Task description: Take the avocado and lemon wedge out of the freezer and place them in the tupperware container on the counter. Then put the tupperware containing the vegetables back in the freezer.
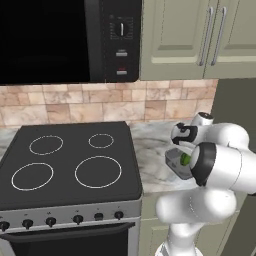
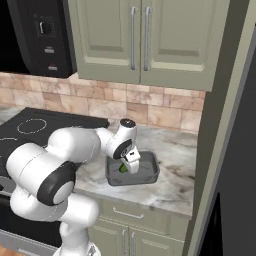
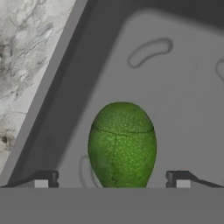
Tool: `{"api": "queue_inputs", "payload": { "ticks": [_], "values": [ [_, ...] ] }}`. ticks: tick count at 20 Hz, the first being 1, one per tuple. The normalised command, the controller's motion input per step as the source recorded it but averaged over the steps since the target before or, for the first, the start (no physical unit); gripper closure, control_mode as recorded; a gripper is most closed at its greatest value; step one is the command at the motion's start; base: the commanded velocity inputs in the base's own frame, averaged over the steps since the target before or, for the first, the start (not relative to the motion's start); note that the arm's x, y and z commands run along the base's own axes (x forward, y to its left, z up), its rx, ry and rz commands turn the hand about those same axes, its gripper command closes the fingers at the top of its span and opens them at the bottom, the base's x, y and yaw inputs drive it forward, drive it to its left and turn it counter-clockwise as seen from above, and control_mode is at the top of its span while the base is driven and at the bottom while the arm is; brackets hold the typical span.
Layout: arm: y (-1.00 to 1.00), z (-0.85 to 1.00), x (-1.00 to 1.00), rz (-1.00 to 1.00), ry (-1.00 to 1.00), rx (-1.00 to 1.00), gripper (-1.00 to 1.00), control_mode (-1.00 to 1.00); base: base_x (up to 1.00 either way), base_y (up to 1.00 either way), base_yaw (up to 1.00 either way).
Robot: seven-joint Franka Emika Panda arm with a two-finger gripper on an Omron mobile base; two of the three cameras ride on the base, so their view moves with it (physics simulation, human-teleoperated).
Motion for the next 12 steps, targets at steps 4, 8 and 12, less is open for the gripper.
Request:
{"api": "queue_inputs", "payload": {
  "ticks": [4,8,12],
  "values": [
    [0.0,0.49,-0.17,0.0,-0.1,0.0,-1.0,-1.0,0.0,0.0,0.0],
    [0.0,0.98,-0.64,0.0,-0.21,0.0,-1.0,-1.0,0.0,0.0,0.0],
    [0.0,1.0,-0.73,0.0,-0.15,-0.03,-1.0,-1.0,0.0,0.0,0.0]
  ]
}}
